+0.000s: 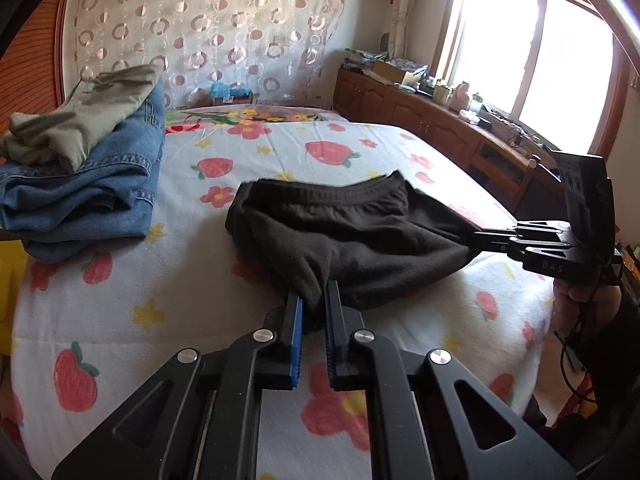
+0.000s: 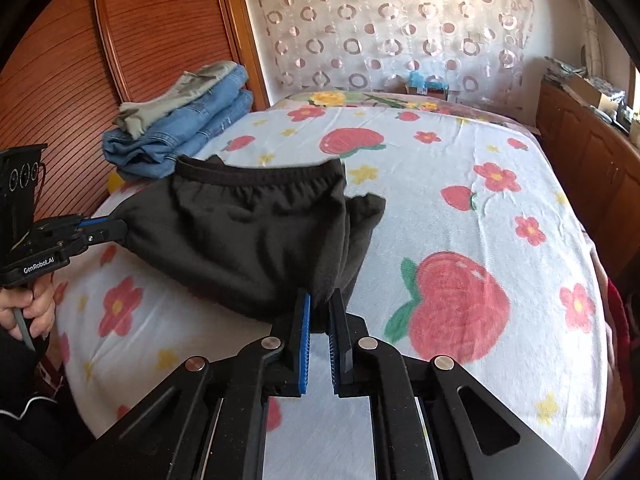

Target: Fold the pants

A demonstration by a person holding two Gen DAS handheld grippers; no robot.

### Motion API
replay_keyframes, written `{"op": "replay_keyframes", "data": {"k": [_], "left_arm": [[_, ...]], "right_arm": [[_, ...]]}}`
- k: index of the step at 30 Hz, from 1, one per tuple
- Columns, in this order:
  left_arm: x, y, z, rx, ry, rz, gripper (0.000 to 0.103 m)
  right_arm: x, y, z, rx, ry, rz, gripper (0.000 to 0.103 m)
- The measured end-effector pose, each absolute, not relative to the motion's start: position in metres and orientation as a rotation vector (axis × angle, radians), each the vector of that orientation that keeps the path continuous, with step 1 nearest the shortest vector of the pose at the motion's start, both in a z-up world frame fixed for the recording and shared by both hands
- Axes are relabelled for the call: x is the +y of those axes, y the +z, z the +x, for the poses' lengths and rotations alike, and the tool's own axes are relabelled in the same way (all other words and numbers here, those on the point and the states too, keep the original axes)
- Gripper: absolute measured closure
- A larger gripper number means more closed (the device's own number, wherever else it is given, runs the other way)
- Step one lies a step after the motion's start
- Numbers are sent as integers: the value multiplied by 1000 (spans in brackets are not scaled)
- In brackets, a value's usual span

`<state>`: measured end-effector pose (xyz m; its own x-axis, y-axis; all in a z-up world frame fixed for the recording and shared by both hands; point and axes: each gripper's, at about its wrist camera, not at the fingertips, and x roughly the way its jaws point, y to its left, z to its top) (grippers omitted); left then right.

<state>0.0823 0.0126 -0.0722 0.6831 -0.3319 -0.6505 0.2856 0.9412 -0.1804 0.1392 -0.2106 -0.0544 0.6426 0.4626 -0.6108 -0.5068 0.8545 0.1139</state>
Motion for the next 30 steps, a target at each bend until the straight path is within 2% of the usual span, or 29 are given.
{"op": "replay_keyframes", "data": {"k": [15, 18, 22, 25, 27, 29, 30], "left_arm": [[-3, -92, 51, 833, -350, -30, 91], [-3, -97, 50, 845, -345, -31, 86], [-3, -97, 49, 832, -342, -24, 75], [-1, -93, 48, 812, -337, -29, 57], [1, -90, 49, 806, -338, -30, 52], [2, -89, 50, 802, -326, -25, 27], [3, -88, 51, 797, -329, -28, 25]], "right_arm": [[-227, -67, 81, 705, 568, -51, 95], [-223, -72, 81, 711, 560, -52, 95], [-220, -72, 80, 707, 553, -54, 95], [-220, -70, 78, 699, 551, -52, 95], [-221, -69, 78, 696, 551, -53, 95], [-221, -68, 75, 693, 547, -56, 95], [-221, -67, 74, 691, 545, -59, 95]]}}
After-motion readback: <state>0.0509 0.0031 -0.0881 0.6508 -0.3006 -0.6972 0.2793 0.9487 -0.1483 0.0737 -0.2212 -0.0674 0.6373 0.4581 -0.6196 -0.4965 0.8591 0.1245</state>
